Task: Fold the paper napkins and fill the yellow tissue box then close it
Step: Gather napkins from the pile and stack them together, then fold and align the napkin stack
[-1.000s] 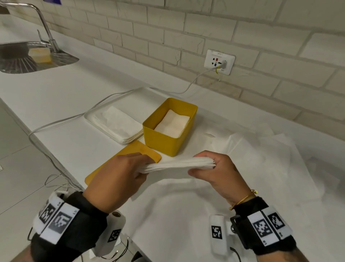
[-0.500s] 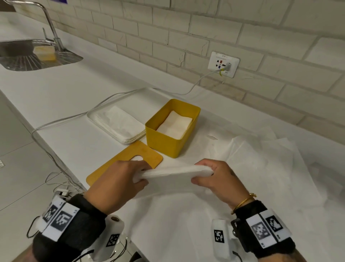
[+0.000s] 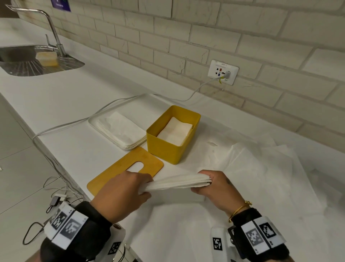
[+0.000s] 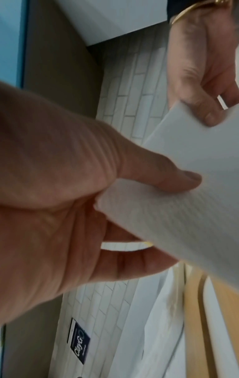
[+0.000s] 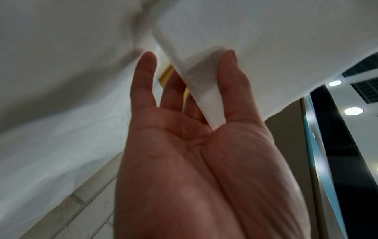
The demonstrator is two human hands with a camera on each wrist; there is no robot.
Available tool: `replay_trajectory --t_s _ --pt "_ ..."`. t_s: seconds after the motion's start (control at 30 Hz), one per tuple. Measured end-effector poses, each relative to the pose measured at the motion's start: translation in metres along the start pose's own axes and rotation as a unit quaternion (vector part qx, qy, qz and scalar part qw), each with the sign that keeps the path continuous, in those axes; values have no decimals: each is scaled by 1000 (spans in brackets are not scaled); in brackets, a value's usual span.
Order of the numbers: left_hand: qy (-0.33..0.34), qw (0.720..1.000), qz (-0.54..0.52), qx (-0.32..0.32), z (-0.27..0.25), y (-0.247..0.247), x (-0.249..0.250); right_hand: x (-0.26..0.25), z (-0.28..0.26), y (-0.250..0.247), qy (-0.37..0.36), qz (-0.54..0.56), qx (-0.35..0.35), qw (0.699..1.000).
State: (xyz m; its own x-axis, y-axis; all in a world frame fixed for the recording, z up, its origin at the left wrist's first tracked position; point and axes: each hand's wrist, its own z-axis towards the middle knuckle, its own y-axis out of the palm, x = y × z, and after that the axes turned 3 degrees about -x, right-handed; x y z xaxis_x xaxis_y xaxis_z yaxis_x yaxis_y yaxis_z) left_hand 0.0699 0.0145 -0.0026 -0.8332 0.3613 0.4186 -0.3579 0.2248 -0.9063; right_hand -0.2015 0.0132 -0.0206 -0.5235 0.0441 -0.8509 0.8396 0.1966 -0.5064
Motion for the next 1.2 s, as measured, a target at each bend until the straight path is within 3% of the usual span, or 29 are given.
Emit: replay_trajectory --t_s 0.1,0.2,0.27,0.33,0.43,0.53,0.63,0.67,0.73,0.83,1.0,1.2 --pt "35 999 -29 19 11 -14 16 -28 1 -12 -40 23 -3 999" --pt "62 985 -157 46 33 -26 25 -58 3 -23 -89 60 46 993" --pt "44 952 -298 48 49 -35 27 -66 8 -24 -77 192 90 974" --pt "8 905 -421 58 61 -42 28 -66 12 -17 -36 308 78 948" --pt "-22 868 -494 42 86 -51 22 -67 23 4 6 329 72 942" --pt "-14 875 -484 1 107 -57 7 -71 44 14 28 336 108 935" --pt "-20 872 -488 35 125 -67 -15 -79 67 3 39 329 151 931" --pt "-18 880 -471 58 129 -69 -25 -82 76 -3 46 324 167 930" --pt "-2 925 -364 110 138 -69 -49 -87 92 -15 63 317 191 927" --pt "22 963 -241 122 143 -58 -75 -94 120 -27 91 284 202 933" --pt "73 961 -236 120 148 -40 -92 -98 172 -19 166 186 166 954" --pt "77 953 -263 127 151 -34 -96 -82 220 2 258 116 154 947"
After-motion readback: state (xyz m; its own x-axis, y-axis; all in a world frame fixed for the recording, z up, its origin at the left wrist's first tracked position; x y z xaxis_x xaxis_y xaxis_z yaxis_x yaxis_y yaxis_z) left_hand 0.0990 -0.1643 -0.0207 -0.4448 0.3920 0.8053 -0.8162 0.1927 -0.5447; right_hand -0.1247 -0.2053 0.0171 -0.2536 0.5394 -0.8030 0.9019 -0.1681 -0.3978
